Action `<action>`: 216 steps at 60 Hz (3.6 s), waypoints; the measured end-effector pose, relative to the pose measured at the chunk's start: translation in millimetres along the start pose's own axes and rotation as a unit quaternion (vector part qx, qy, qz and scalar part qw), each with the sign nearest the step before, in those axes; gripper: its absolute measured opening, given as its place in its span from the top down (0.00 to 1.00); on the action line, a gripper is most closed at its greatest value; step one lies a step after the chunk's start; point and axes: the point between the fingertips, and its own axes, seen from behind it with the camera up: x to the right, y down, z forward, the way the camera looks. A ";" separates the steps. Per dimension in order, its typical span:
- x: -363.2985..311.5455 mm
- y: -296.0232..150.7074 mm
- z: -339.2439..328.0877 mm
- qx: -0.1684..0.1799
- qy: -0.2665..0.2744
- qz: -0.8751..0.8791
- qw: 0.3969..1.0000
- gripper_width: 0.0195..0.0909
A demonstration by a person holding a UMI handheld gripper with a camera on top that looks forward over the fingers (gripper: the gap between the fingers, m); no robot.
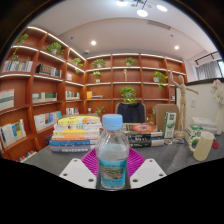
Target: Pour water
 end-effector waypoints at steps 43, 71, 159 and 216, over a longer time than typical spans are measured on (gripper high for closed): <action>133.1 -77.4 -5.2 0.075 -0.039 0.503 0.860 0.86; 258.2 -109.4 0.6 0.184 -0.057 0.798 0.571 0.86; 509.7 -95.2 -81.9 -0.029 0.351 0.030 0.935 0.82; 508.8 8.2 -72.8 -0.055 0.291 0.084 0.951 0.11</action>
